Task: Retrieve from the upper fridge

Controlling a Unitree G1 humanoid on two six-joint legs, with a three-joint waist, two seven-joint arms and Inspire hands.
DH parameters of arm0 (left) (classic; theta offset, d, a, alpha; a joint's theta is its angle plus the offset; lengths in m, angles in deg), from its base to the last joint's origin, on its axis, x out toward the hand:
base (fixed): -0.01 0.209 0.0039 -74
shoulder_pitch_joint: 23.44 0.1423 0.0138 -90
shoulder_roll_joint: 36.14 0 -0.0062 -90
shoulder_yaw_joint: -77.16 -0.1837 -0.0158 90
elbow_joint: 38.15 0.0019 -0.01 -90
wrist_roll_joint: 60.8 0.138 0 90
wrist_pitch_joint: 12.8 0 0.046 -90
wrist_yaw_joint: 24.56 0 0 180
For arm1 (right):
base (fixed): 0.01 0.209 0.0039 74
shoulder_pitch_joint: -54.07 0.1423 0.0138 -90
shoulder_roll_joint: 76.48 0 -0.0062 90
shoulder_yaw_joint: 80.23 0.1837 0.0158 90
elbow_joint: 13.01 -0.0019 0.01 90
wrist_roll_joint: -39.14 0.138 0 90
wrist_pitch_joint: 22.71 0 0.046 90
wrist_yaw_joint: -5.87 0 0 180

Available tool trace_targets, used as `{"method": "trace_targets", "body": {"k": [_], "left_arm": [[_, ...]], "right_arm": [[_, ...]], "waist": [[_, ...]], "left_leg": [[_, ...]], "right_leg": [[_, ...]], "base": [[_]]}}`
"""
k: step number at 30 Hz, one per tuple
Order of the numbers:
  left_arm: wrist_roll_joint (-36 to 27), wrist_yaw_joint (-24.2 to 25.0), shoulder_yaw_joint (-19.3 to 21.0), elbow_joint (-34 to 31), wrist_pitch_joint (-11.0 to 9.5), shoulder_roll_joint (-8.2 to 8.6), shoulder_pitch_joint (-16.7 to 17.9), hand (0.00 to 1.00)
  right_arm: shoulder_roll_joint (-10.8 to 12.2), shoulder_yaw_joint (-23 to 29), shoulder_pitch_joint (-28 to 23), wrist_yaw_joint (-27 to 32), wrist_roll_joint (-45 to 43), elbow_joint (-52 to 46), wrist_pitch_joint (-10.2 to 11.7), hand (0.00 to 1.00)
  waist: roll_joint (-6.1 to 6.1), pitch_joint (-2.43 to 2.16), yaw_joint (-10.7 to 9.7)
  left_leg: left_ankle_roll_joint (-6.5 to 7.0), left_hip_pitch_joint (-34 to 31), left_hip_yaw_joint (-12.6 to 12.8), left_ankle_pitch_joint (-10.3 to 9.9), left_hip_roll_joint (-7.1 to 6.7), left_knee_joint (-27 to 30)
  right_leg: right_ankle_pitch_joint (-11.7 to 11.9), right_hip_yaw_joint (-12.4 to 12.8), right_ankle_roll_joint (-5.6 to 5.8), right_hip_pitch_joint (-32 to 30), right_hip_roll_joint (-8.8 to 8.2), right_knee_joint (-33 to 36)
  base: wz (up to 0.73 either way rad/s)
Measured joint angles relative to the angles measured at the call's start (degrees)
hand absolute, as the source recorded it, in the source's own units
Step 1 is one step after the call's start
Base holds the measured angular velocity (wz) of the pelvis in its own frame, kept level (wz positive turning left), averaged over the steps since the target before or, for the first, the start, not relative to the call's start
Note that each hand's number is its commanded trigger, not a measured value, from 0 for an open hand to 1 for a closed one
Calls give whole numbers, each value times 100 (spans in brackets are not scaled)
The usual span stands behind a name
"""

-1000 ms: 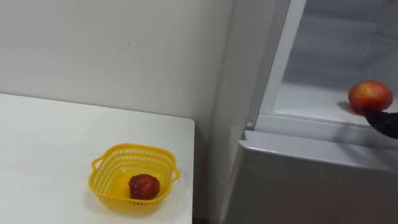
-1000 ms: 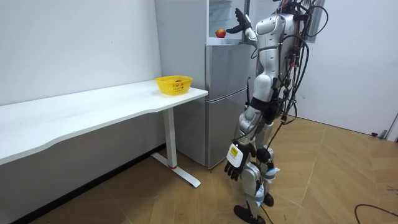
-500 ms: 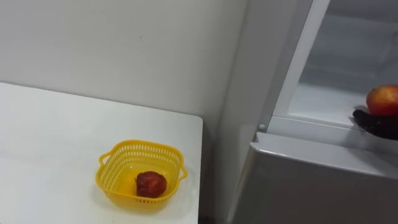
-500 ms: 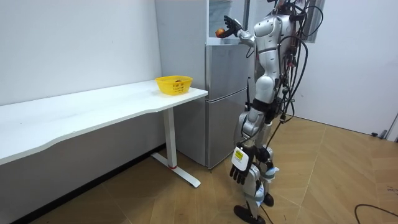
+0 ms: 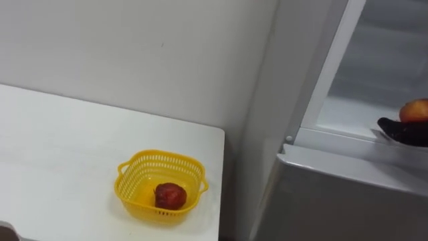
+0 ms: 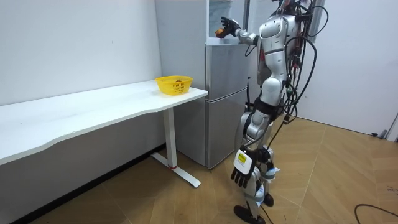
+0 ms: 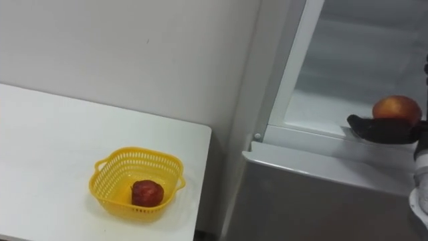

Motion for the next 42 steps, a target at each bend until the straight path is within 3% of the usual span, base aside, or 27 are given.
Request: {"method": "trace_targets", "body": {"k": [9,15,30,31,32,33,42], "left_arm": [[2,-20,-2,40,97,-8,-15,0],[2,-21,-2,56,104,-7,-8,0],[2,-18,-2,58,122,-7,-8,0],[3,-16,-2,54,125,-7,-8,0],[3,-13,-2,45,126,-7,-9,0],[2,-13,-2,43,125,-7,-13,0],[2,-18,-1,41,132,-7,-24,0]], "right_arm": [[-141,3,8,-16,6,317,7,0],[-209,2,52,-15,4,337,6,0],[-351,-11,52,-107,45,442,4,0],[-351,-17,52,-163,49,505,4,17],[-358,-37,52,-223,108,567,5,68],[-387,-71,64,-301,209,642,7,100],[-569,-295,229,-924,340,998,4,100]], "waist": [[72,37,-25],[112,15,-14],[118,8,-3],[118,8,1],[118,8,3],[119,8,3],[87,-12,-5]], "left_leg": [[0,-62,-68,0,-7,36],[0,-88,-60,0,-7,62],[0,-89,-48,1,-6,53],[0,-87,-48,1,-6,52],[0,-87,-48,1,-6,52],[0,-87,-54,0,-7,51],[0,-69,-45,1,-7,45]], "right_leg": [[-2,-117,3,-10,-14,10],[-2,-119,3,-22,-15,10],[-2,-120,3,-23,-17,4],[-2,-120,3,-23,-19,5],[-2,-125,3,-23,-20,8],[-2,-117,3,-26,-21,10],[-1,-109,2,-15,-18,7]], "base": [[5],[0],[0],[0],[0],[0],[0]]}}
